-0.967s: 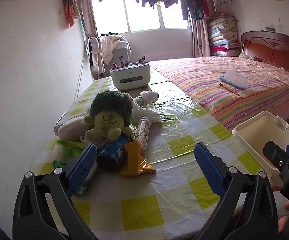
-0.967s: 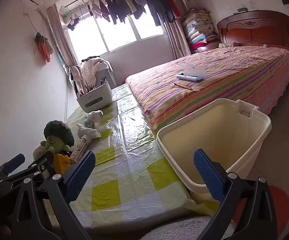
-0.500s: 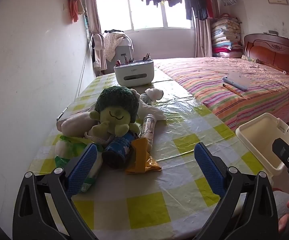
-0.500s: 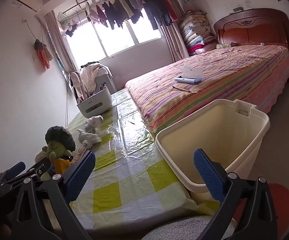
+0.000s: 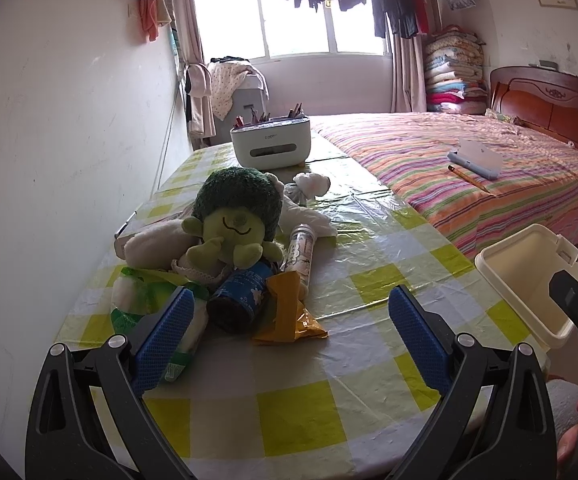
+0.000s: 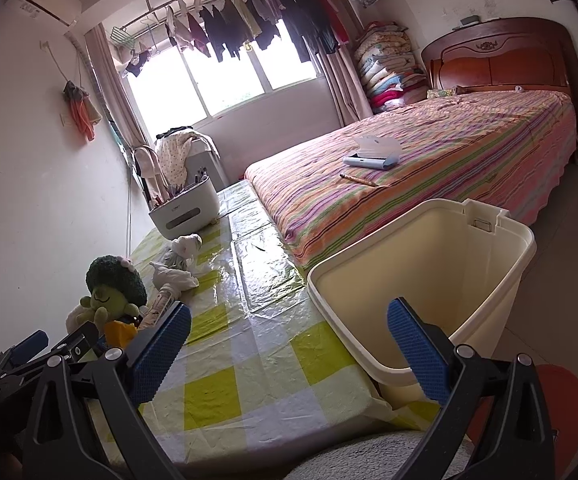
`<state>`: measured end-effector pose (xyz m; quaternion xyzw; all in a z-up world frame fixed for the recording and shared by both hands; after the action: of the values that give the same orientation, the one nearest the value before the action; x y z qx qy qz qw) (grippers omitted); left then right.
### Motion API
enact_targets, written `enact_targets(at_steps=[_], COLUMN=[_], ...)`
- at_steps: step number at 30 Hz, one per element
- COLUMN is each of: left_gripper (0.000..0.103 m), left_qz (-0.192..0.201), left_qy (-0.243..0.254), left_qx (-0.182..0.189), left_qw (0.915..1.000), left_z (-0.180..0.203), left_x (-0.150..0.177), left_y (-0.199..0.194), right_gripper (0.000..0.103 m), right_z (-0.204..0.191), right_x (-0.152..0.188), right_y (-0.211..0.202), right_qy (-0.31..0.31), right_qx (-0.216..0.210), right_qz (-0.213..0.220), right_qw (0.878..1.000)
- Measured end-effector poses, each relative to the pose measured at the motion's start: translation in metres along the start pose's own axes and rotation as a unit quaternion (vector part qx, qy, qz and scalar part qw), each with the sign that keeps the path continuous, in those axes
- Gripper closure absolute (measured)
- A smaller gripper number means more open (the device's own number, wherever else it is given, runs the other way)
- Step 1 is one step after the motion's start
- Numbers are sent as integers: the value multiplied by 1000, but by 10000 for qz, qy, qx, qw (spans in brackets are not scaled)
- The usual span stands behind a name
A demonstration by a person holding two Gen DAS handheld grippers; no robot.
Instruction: Collect trash
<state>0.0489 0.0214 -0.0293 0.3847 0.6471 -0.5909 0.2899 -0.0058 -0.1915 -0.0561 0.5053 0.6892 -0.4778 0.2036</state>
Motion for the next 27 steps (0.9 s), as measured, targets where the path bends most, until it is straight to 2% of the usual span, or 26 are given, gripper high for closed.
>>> enact_targets(at_steps=[5,13,27], left_gripper=[7,7,7], left_qz=[-15,73,-15], left_qy=[-76,-42,-83], left_qx=[15,-41,-59], left_qw=[10000,10000,9999], left_z=[-1,2,-5], left_x=[0,-2,0], left_y=[2,1,5], right_gripper=[7,7,7], right_z=[-2,1,0], right_x=[0,-1,-1], right_y=[4,7,4], right_qy=[36,94,42], right_qx=[139,55,48], right_qz=[-55,-156,-91], right_qw=[9999,9998,9999])
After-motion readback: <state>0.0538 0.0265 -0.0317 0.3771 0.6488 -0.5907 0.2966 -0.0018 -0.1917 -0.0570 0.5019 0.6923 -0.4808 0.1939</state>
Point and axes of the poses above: each gripper's, at about its wrist camera, not at the fingertips, and y roughly the way its jaws point, z to its right, x to its underside, the point moved 5 cm from there along y, roughly the way its jaws point, and after that the axes turned 3 degrees about -z, right-handed, at the moved point
